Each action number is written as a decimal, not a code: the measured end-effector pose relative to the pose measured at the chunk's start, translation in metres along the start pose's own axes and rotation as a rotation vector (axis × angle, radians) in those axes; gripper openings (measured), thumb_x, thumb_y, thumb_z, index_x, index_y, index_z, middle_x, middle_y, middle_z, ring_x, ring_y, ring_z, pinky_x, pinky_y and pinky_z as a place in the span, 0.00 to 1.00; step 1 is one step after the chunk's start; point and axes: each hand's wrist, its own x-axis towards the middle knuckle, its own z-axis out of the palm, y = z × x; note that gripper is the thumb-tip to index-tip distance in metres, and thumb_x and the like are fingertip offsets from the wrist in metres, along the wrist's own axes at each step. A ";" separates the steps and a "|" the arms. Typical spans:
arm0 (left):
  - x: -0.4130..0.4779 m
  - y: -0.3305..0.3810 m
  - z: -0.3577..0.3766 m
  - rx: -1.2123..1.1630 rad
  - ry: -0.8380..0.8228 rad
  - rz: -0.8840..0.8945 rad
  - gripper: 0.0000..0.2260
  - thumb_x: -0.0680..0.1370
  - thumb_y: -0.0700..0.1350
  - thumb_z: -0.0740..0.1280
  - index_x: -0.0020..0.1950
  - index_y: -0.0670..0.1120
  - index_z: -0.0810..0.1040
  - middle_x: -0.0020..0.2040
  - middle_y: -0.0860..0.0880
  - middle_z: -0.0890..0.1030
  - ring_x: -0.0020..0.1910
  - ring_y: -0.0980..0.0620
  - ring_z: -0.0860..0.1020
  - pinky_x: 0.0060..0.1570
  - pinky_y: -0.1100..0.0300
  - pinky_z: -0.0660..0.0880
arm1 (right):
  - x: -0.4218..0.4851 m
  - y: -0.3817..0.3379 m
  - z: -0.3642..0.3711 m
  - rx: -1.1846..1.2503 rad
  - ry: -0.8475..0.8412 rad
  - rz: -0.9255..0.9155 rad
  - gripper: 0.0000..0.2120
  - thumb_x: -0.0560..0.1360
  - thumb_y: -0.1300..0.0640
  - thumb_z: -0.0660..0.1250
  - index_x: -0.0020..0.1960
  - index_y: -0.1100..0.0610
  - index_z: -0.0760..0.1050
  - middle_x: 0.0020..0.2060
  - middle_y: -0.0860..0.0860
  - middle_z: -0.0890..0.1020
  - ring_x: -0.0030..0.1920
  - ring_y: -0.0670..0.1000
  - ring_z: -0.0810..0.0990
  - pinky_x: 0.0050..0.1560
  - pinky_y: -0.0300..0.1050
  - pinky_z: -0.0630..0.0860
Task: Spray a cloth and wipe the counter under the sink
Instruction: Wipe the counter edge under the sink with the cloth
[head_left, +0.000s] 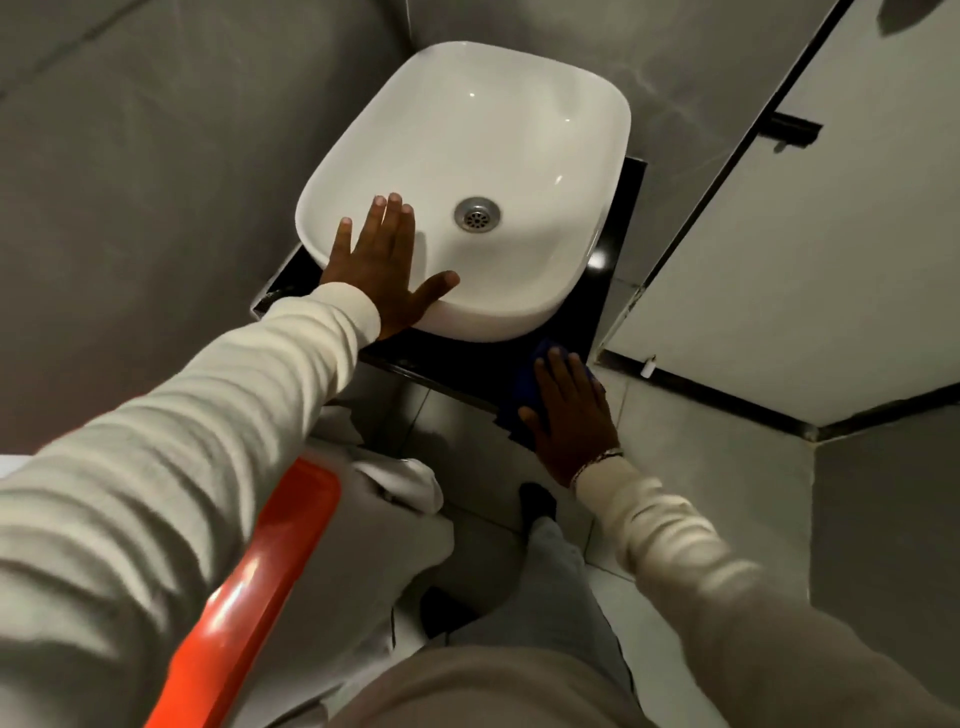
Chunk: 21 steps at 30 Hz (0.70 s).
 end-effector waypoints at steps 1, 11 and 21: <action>0.000 0.000 0.000 -0.004 0.005 0.005 0.45 0.70 0.72 0.40 0.76 0.41 0.41 0.79 0.44 0.43 0.78 0.47 0.41 0.75 0.43 0.44 | 0.004 0.007 -0.002 -0.003 0.009 -0.009 0.32 0.76 0.41 0.46 0.75 0.57 0.55 0.76 0.57 0.57 0.76 0.59 0.52 0.74 0.61 0.55; -0.009 -0.001 0.001 -0.034 -0.003 -0.068 0.43 0.72 0.70 0.43 0.76 0.41 0.42 0.79 0.44 0.45 0.78 0.46 0.42 0.76 0.43 0.43 | -0.004 -0.063 0.018 -0.075 0.007 0.109 0.33 0.79 0.50 0.56 0.76 0.56 0.41 0.77 0.56 0.44 0.76 0.58 0.40 0.72 0.58 0.35; -0.071 0.067 0.042 -0.488 0.330 -0.266 0.39 0.73 0.63 0.50 0.76 0.41 0.44 0.78 0.41 0.44 0.77 0.44 0.41 0.74 0.44 0.44 | 0.007 -0.019 -0.065 0.479 0.029 -0.242 0.22 0.75 0.46 0.59 0.62 0.59 0.75 0.60 0.58 0.79 0.64 0.54 0.74 0.66 0.52 0.70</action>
